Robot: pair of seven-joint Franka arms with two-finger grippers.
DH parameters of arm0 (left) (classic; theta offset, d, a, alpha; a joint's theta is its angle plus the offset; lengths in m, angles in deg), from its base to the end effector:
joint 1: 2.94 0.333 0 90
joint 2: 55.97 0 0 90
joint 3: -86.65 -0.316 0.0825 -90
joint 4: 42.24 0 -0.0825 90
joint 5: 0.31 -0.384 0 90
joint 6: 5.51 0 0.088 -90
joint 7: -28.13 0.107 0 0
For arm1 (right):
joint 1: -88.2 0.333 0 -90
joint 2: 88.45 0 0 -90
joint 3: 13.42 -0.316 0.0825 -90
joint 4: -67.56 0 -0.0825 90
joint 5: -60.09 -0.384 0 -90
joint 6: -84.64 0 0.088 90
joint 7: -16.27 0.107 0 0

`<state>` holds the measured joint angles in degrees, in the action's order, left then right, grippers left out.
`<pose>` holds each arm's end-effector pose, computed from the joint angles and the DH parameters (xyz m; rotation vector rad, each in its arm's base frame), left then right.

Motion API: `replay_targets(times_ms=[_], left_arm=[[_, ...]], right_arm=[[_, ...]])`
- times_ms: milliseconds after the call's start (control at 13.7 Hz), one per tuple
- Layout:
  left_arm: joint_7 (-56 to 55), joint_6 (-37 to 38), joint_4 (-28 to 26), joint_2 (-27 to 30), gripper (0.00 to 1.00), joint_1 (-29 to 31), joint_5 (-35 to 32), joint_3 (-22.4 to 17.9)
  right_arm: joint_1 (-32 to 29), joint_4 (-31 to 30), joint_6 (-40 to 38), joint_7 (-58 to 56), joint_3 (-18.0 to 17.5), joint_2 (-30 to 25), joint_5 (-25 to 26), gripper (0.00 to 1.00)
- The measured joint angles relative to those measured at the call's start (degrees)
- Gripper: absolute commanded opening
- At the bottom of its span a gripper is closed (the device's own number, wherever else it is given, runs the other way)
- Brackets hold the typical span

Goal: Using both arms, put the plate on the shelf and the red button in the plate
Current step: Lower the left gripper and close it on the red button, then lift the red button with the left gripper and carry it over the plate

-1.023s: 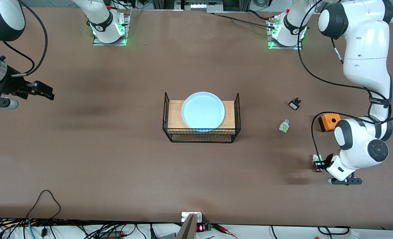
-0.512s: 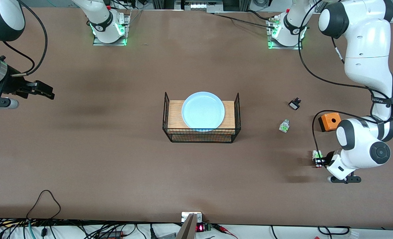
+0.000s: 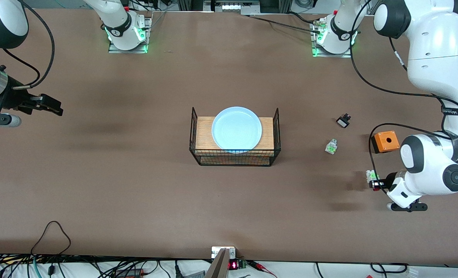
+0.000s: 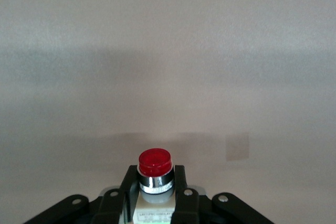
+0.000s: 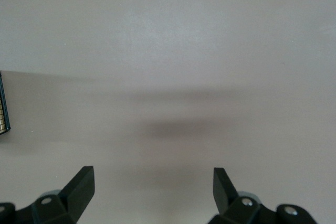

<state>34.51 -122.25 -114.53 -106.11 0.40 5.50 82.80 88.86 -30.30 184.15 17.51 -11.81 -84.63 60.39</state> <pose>0.7372 0.0751 0.2216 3.0908 0.0659 -0.1428 0.5799 -0.0097 0.5356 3.1334 -0.0583 -0.0593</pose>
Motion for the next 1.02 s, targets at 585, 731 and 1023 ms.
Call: replay_targets(times_ms=[585,731,1023], left_arm=[[0.0,5.4,0.3,3.9,0.19,0.1,-0.4,0.0],[0.0,6.7,0.4,3.9,0.19,0.0,-2.9,0.0],[0.0,13.2,3.8,6.2,0.19,-0.4,-3.9,0.2]], right_arm=[[0.0,0.0,0.0,0.0,0.0,0.0,0.0,1.0],[0.0,0.0,0.0,0.0,0.0,0.0,0.0,1.0],[0.0,0.0,0.0,0.0,0.0,0.0,0.0,1.0]])
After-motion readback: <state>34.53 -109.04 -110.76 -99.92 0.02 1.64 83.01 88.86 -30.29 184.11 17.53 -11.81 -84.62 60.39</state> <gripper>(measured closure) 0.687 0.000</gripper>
